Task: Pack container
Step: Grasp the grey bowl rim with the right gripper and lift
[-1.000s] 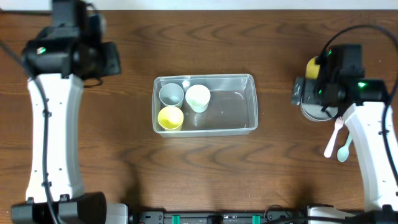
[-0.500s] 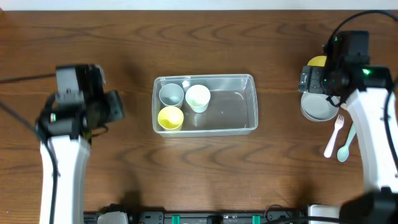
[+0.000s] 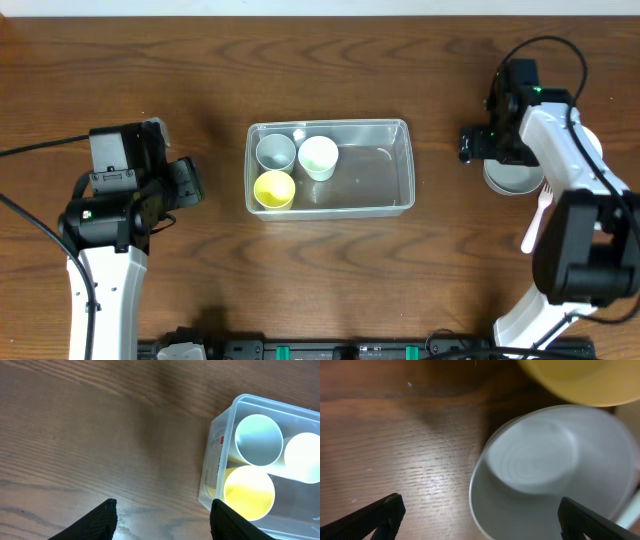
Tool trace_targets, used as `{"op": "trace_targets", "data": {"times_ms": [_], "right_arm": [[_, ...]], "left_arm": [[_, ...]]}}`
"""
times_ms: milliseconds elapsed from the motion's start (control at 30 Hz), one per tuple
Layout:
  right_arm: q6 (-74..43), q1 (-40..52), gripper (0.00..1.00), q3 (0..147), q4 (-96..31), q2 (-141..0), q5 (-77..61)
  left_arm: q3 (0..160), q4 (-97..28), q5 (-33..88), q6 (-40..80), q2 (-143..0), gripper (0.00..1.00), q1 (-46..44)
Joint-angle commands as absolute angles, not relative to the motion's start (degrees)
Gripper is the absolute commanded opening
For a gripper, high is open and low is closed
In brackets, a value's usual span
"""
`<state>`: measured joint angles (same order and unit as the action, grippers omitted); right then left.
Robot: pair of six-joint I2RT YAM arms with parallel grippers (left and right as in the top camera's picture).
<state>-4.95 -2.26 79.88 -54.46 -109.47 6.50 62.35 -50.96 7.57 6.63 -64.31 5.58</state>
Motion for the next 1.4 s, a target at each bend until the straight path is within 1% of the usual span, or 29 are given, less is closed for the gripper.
{"op": "trace_targets", "data": {"times_ms": [0, 133, 200, 333, 467, 500, 533, 633, 667, 833, 900, 1033, 1133, 1367], "right_arm": [[-4.21, -2.61, 0.99, 80.40, -54.19, -111.94, 7.07], [-4.21, -2.74, 0.99, 80.40, -53.34, -114.34, 7.07], [-4.23, -2.72, 0.95, 80.40, -52.99, -115.20, 7.03], [-4.21, -2.72, 0.77, 80.38, -52.51, -115.46, 7.03], [-4.23, -2.72, 0.47, 80.38, -52.53, -115.46, 7.01], [-4.21, -2.72, 0.41, 80.38, -52.58, -115.46, 7.01], [-4.21, -2.72, 0.38, 80.38, -52.66, -115.46, 7.03], [-4.21, -2.72, 0.35, 80.36, -52.75, -115.46, 7.03], [-4.21, -2.72, 0.31, 80.36, -52.71, -115.46, 7.03], [-4.21, -2.72, 0.18, 80.36, -52.71, -115.46, 7.03], [-4.21, -2.72, 0.17, 80.36, -52.69, -115.46, 7.03], [-4.21, -2.72, 0.10, 80.36, -52.66, -115.46, 7.03], [-4.21, -2.72, 0.01, 80.36, -52.60, -115.46, 7.03], [-4.16, -1.80, 0.01, 80.64, -52.53, -114.76, 6.63]], "left_arm": [[62.35, -50.89, 7.99, 6.98, -64.69, 0.61, 5.76], [62.35, -50.85, 7.99, 6.98, -64.75, 0.61, 5.76], [62.35, -50.87, 7.99, 6.98, -64.75, 0.61, 5.76], [62.35, -50.85, 7.99, 6.98, -64.75, 0.61, 5.76], [62.35, -50.87, 7.99, 6.98, -64.75, 0.61, 5.76], [62.35, -50.87, 7.99, 6.98, -64.75, 0.61, 5.76], [62.35, -50.87, 7.99, 6.98, -64.73, 0.61, 5.76], [62.35, -50.87, 7.99, 6.98, -64.75, 0.61, 5.78], [62.35, -50.87, 7.99, 6.98, -64.75, 0.61, 5.76], [62.35, -50.85, 7.99, 6.98, -64.73, 0.61, 5.76], [62.35, -50.85, 7.99, 6.98, -64.73, 0.61, 5.78], [62.35, -50.87, 7.99, 6.98, -64.73, 0.61, 5.78], [62.35, -50.87, 7.99, 6.98, -64.73, 0.61, 5.76], [62.35, -50.83, 7.99, 6.98, -64.73, 0.61, 5.78]]}}
